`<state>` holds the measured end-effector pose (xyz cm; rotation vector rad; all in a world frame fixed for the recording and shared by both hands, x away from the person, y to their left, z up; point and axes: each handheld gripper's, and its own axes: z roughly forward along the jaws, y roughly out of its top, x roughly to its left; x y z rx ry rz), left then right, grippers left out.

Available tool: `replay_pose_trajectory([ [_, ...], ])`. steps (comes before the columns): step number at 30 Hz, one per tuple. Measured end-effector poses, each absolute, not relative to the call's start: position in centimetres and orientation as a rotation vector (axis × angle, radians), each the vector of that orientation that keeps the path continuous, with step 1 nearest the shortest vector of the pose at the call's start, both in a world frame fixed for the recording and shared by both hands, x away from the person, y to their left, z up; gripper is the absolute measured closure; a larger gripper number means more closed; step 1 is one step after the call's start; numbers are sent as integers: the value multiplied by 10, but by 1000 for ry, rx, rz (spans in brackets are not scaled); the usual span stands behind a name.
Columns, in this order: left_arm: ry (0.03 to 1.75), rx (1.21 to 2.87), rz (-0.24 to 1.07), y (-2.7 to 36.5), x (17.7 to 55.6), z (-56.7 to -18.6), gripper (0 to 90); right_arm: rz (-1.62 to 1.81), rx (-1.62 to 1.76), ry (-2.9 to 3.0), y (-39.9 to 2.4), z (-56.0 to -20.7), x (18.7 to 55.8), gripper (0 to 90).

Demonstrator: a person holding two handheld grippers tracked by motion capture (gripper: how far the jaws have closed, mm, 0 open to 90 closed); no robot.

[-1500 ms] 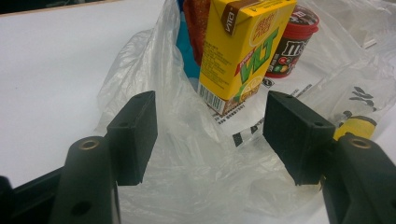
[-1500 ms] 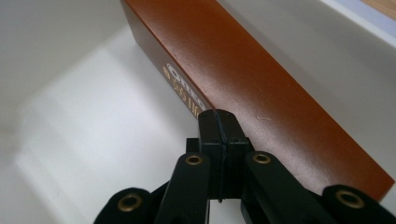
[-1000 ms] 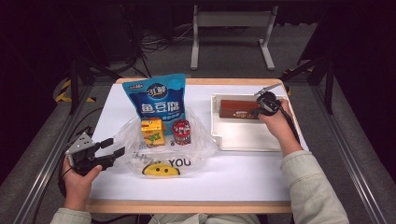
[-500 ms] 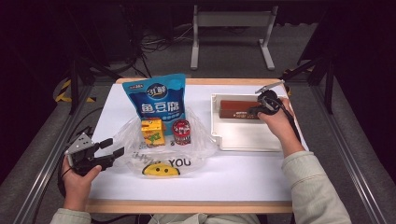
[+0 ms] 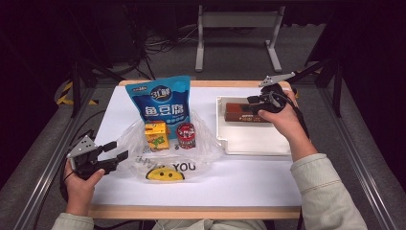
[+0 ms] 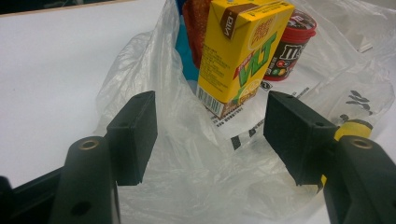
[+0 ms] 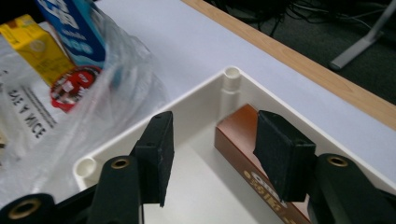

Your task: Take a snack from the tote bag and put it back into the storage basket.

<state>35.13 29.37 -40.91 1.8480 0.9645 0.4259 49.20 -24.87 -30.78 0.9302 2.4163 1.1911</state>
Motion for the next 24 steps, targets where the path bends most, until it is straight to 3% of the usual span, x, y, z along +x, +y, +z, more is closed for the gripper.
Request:
replay_pose_trajectory([
  [15, 950, 1859, 419, 291, 350, -409, 352, 1314, 778, 2450, -220, -280, 486, 334],
  [24, 950, 1855, 417, 292, 348, -408, 351, 1344, 659, 2476, -182, -268, 490, 293],
])
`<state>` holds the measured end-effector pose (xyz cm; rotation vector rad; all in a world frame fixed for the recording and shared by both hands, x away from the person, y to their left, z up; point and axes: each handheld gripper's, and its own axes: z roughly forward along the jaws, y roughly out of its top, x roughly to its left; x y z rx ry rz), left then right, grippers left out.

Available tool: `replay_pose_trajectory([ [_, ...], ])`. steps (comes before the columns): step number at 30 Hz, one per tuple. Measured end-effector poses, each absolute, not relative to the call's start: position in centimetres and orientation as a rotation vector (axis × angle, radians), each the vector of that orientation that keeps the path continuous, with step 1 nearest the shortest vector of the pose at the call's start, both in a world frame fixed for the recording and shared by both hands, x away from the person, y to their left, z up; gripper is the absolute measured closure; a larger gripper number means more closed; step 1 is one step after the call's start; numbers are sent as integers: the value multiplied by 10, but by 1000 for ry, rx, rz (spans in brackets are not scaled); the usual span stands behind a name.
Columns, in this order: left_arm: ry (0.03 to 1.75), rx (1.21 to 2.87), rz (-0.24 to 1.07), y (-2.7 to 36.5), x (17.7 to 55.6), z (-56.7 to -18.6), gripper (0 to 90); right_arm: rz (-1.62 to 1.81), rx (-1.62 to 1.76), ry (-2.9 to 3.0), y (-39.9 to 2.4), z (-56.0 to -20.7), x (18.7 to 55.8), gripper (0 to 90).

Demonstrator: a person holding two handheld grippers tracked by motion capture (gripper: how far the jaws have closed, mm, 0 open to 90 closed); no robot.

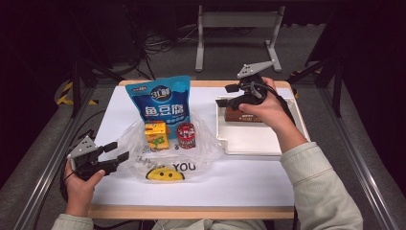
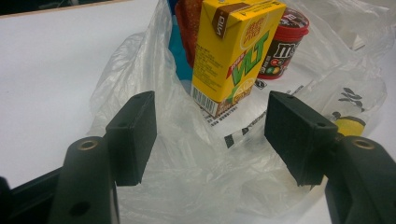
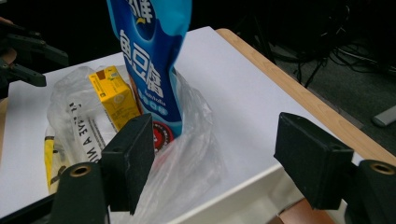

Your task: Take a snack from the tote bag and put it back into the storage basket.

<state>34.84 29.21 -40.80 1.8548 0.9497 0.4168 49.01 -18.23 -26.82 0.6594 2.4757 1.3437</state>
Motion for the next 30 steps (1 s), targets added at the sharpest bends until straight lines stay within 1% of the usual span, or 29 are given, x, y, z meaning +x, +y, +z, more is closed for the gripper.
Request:
replay_pose_trajectory([
  [19, 935, 1863, 408, 292, 347, -408, 340, 1405, 538, 2511, -125, -269, 505, 278],
  [30, 941, 1863, 398, 293, 348, -408, 341, 1442, 535, 2510, -110, -276, 512, 278],
])
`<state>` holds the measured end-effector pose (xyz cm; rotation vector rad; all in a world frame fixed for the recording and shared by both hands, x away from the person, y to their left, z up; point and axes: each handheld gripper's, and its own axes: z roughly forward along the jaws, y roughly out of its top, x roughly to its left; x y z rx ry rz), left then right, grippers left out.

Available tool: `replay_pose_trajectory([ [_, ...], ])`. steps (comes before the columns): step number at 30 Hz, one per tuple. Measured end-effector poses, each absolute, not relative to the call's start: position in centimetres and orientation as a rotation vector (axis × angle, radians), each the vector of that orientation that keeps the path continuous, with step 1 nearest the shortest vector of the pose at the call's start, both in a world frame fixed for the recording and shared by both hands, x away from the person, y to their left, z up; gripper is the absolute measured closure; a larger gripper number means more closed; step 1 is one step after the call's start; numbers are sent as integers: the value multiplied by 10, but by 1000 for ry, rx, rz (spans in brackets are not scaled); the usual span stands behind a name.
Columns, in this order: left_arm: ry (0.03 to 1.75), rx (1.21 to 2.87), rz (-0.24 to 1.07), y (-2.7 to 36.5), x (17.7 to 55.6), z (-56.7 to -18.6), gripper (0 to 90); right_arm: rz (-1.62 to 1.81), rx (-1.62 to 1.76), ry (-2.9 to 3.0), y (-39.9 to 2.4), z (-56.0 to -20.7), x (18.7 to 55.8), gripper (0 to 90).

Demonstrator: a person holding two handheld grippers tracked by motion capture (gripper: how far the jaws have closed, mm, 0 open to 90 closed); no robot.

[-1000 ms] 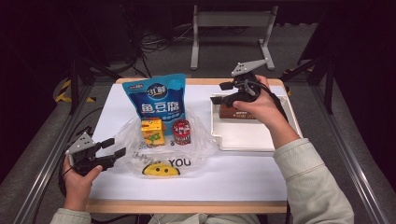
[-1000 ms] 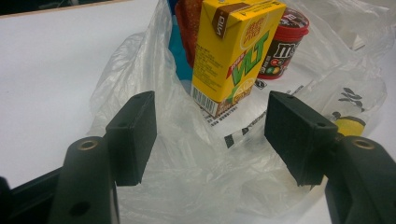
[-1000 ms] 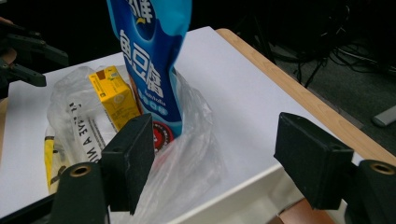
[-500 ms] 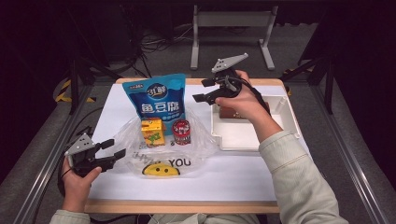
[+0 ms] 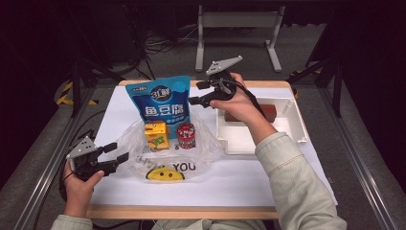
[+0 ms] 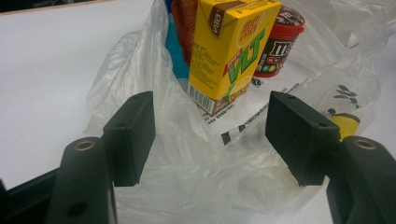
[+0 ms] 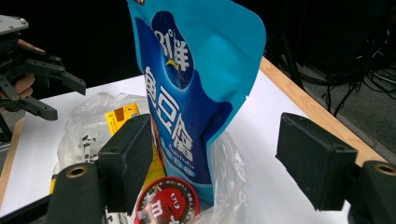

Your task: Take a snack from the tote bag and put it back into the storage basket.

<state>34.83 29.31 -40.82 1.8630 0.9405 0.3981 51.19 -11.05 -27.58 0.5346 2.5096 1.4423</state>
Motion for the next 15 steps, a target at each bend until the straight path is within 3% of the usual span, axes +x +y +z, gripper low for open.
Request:
replay_pose_trajectory([
  [15, 947, 1869, 399, 296, 341, -409, 340, 1513, 502, 2523, -80, -296, 527, 270],
])
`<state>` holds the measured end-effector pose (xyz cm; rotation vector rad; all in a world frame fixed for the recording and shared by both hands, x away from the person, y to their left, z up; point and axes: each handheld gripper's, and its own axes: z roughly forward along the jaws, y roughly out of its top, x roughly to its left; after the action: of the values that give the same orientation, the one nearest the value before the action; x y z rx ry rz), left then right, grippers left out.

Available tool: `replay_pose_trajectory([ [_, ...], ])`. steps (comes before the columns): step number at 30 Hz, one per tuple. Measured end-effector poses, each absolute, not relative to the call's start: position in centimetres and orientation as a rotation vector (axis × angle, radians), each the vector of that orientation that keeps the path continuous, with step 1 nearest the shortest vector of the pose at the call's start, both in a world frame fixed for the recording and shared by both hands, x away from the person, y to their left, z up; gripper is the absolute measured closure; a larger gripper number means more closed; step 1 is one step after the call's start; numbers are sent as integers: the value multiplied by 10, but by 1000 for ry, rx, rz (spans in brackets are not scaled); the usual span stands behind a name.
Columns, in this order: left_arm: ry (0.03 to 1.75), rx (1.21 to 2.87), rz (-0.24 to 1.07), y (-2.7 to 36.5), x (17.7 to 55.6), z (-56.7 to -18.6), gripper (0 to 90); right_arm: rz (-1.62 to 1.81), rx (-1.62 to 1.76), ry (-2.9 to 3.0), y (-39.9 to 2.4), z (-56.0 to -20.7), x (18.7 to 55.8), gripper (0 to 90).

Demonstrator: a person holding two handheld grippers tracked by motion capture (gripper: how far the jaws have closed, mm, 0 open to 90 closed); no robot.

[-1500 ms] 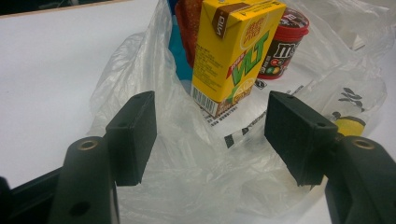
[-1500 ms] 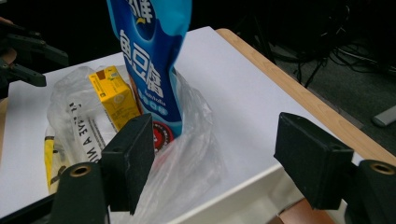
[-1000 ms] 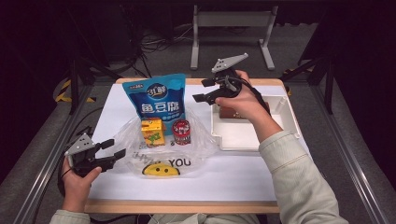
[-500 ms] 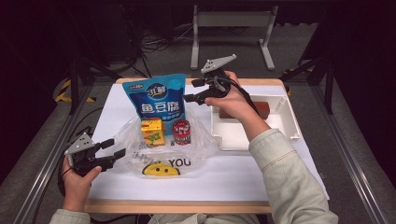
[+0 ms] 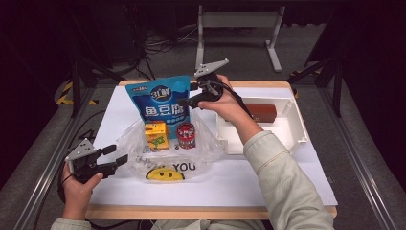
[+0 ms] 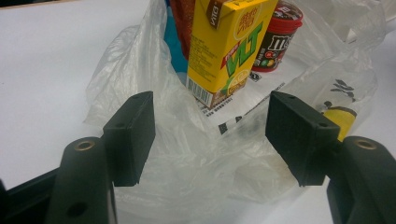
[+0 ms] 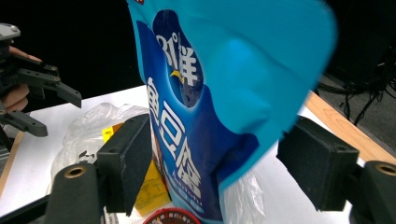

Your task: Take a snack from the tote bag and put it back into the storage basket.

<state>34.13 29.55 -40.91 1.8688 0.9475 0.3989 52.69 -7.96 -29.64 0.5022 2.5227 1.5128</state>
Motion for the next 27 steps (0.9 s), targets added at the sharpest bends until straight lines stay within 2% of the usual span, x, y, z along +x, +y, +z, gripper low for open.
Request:
replay_pose_trajectory([
  [27, 967, 1853, 399, 302, 336, -410, 340, 1510, 344, 2521, -43, -325, 537, 306],
])
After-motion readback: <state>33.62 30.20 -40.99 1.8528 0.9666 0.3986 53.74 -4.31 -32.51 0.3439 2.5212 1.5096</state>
